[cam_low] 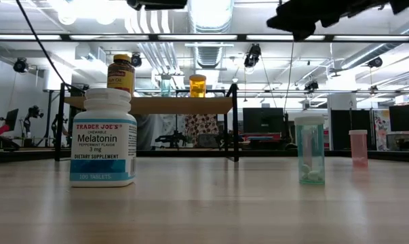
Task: Pick and place medicine bottles onto shelf by color
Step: Put the top left pink pill bottle on the shelf
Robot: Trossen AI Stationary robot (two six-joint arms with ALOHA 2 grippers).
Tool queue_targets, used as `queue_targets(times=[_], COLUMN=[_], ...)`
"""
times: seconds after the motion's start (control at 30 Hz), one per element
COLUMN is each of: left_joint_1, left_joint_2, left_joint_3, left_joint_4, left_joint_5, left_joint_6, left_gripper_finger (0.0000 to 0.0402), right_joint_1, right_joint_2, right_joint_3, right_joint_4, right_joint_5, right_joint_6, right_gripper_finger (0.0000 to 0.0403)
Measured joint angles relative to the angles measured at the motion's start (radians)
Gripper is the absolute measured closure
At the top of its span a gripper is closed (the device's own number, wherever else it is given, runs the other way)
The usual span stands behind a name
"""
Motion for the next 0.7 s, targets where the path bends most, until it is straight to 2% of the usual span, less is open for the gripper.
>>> queue_targets(times=[0.2, 0.3, 0.4, 0.7], left_joint_1=[0.0, 0.0, 0.0, 0.0], left_joint_2=[-0.107, -0.15, -0.18, -0.191], left_joint_3=[-0.071, -0.091, -0.109, -0.167], left_joint_4=[0.074, 0.079, 0.084, 0.114], left_joint_5=[-0.081, -0.083, -0.083, -0.081], left_joint_6=[0.019, 0.018, 0.016, 0.022], left_gripper_finger=[0.0217, 0.0217, 0.0217, 0.0217], right_joint_1=[-0.032, -0.038, -0.039, -0.083], right_joint_2=[0.109, 0.171, 0.218, 0.312], right_joint_3=[0.272, 0.338, 0.346, 0.278], right_joint_4=[-0.678, -0.878, -0.939, -0.869], right_joint_5=[0.058, 0.069, 0.068, 0.068], right_joint_6=[0.201, 0.25, 0.259, 0.25], right_gripper_finger=[0.0129, 0.0115, 0.0111, 0.0127])
